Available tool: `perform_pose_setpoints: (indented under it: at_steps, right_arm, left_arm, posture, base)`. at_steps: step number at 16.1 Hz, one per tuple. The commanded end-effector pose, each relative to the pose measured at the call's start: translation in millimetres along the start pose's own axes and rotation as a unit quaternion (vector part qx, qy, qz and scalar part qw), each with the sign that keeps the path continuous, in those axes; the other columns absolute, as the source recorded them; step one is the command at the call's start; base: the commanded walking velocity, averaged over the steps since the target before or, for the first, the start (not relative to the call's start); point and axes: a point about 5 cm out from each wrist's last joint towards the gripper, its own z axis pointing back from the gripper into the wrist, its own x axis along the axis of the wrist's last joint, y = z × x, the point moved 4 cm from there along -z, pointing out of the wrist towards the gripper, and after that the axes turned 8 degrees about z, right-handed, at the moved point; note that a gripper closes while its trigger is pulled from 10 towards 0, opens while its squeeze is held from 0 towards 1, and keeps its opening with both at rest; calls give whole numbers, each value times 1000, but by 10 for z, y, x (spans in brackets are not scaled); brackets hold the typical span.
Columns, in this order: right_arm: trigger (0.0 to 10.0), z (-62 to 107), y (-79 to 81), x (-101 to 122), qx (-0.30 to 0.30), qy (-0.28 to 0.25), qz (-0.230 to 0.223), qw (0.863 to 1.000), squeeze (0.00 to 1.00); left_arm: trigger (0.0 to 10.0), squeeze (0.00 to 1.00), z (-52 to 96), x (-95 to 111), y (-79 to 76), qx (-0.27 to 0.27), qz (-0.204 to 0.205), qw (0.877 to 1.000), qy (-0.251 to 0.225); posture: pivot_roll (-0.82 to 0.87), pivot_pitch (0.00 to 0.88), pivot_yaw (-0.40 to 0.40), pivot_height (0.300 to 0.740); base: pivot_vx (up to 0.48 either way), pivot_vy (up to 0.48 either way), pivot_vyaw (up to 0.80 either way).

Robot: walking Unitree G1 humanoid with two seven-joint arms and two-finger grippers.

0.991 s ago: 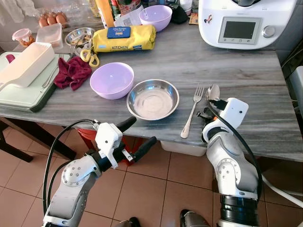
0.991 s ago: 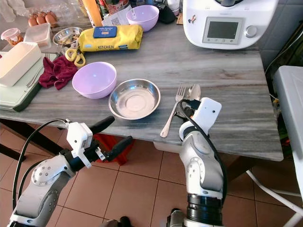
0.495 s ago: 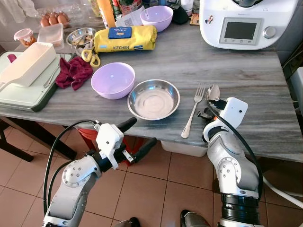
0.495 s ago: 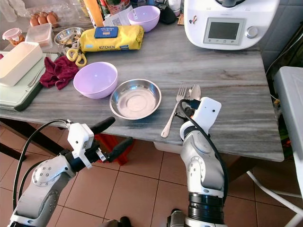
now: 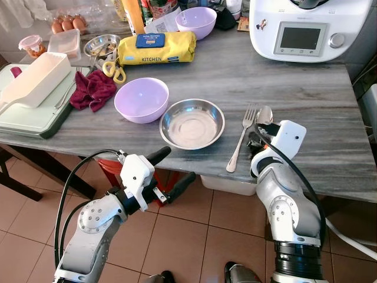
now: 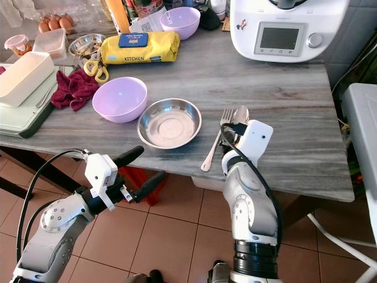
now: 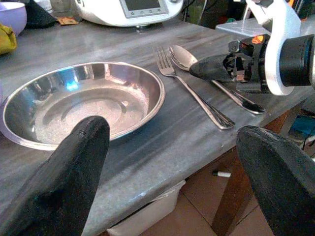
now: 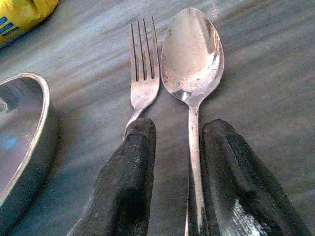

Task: Setting the table

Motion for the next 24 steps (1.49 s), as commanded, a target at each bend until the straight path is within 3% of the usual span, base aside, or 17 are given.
perform_pose_setpoints:
  at_steps: [1,9,15,21,24]
  right_arm:
    - [10000,20,-87,-102,-14,15,21,1000,1000]
    - [10000,172,-136,249,-13,-87,137,987,1000]
    - [10000,374,-147,650,-28,-222,240,945,1000]
    - [10000,497,-311,645,-32,-240,281,929,1000]
    - [10000,519,-334,623,-29,-240,285,927,1000]
  left_arm:
    - [10000,0,35,-9,-4,1,-7,1000,4]
    - [10000,0,15,10,-7,3,-9,1000,-1]
    - [10000,0,-12,22,16,10,-9,1000,-8]
    - [10000,0,-19,59,42,30,-5,999,-24]
    - [10000,0,-15,85,83,46,-6,998,-33]
  posture:
    - [-140,213,112,740]
    - [-143,209,109,740]
    - [-149,197,106,740]
    - [-149,180,101,740]
    - [-151,175,98,740]
  base:
    - [0,0,0]
    - [0,0,0]
    - [0,0,0]
    - [0,0,0]
    - [0,0,0]
